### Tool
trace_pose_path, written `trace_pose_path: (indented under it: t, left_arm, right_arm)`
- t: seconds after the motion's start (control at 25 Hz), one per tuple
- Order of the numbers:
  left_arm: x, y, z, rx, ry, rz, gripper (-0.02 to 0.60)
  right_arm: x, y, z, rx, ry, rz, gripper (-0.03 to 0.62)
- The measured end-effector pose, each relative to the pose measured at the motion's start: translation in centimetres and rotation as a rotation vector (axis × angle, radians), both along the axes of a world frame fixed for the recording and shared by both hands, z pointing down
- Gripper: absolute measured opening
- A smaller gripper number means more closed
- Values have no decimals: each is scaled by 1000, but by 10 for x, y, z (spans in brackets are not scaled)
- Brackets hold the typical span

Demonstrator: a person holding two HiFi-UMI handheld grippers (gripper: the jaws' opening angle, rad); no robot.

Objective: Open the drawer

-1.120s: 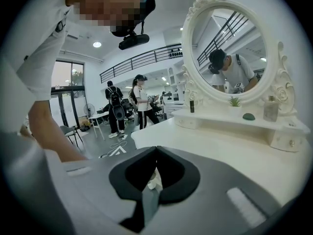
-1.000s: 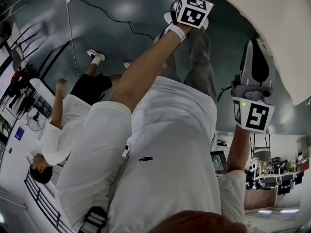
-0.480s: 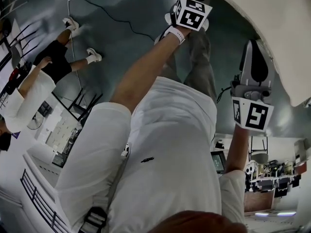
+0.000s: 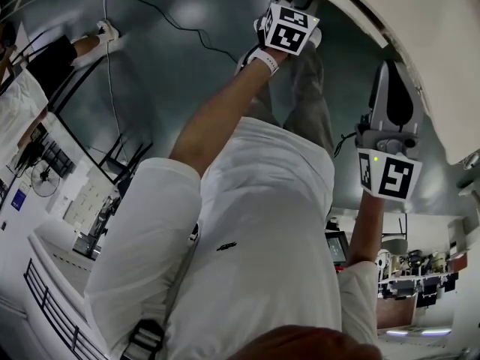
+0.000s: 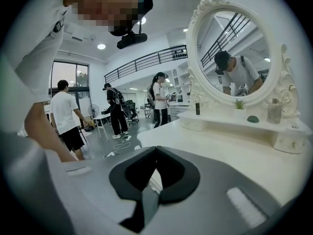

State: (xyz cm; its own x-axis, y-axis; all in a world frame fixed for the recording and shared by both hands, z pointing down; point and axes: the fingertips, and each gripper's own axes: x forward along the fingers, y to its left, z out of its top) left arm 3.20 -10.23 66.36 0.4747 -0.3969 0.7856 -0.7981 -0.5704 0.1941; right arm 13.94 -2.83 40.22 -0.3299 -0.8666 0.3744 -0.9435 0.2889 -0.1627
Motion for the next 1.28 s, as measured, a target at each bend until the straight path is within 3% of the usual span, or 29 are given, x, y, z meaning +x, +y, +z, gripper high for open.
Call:
trace_pose_path:
  t: [1.28]
  left_arm:
    - [-77,90,6,-79,-4,8,132]
  right_arm:
    - [-54,-11,-1,1,-24,-136,11]
